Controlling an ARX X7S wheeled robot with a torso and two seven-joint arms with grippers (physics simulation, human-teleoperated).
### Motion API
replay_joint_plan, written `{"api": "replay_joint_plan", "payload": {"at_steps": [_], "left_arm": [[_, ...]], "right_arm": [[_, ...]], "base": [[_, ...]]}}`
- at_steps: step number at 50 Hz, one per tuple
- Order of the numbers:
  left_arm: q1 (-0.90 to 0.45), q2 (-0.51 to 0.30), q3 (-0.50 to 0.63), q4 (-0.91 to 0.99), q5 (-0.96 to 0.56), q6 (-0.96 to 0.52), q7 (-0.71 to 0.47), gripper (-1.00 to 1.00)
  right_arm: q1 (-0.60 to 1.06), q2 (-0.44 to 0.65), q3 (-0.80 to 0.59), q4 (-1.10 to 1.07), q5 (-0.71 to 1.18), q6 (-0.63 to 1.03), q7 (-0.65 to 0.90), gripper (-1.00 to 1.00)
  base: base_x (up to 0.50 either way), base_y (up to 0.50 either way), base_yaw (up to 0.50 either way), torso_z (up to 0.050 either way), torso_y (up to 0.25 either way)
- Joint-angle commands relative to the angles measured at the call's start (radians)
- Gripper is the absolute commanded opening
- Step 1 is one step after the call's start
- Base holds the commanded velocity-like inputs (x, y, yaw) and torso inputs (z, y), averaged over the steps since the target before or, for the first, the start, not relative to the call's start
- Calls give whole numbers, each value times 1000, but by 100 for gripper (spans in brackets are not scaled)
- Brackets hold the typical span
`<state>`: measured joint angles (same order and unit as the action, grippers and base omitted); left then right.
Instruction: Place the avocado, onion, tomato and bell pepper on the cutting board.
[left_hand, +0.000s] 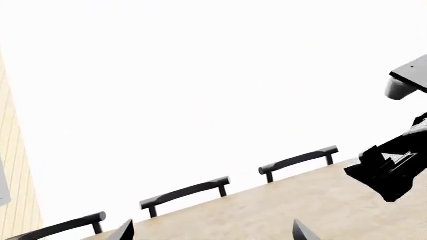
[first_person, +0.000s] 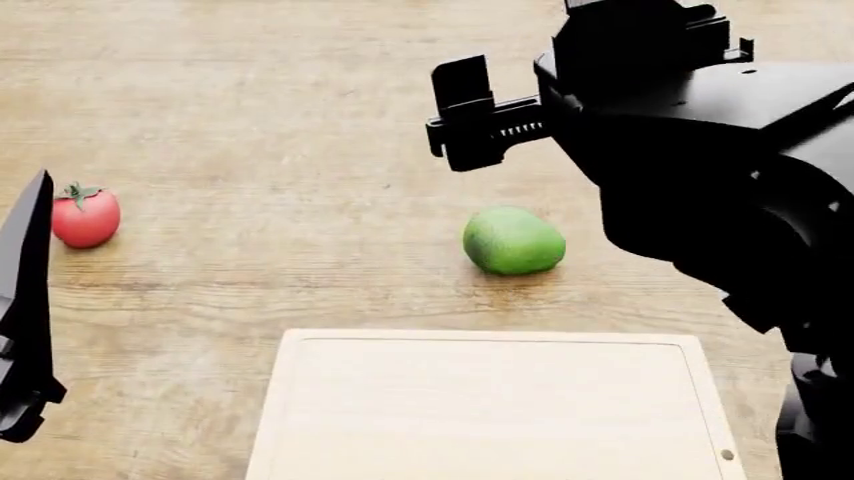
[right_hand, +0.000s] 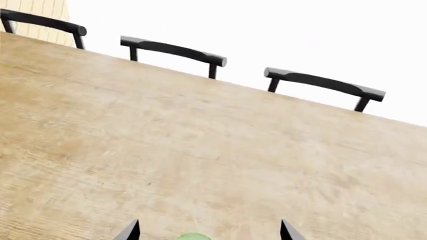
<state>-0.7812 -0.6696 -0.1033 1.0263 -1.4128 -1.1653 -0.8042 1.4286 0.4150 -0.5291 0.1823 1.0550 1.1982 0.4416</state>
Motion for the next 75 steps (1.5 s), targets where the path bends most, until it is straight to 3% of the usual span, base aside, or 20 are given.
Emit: {"api": "replay_joint_plan", "payload": {"at_steps": [1, 16, 41, 50, 75], "left_arm": [[11, -11, -31, 7, -54, 37, -4, 100], [-8, -41, -10, 14, -122, 63, -71, 100], [-51, -32, -5, 20, -217, 51, -160, 100], [-83, -14, -25, 16, -282, 16, -204, 100], [-111, -9, -70, 15, -407, -4, -294, 100]], "right_arm": [[1, -75, -100, 159, -136, -83, -136, 100], [-47, -92, -133, 176, -131, -69, -139, 100], [35, -312, -281, 763, -327, -372, -396, 100], [93, -413, -317, 1083, -380, -518, -492, 100], [92, -415, -485, 1121, -175, -521, -450, 100]], "base": [[0, 0, 0, 0, 0], [0, 0, 0, 0, 0], [0, 0, 0, 0, 0], [0, 0, 0, 0, 0], [0, 0, 0, 0, 0]]}}
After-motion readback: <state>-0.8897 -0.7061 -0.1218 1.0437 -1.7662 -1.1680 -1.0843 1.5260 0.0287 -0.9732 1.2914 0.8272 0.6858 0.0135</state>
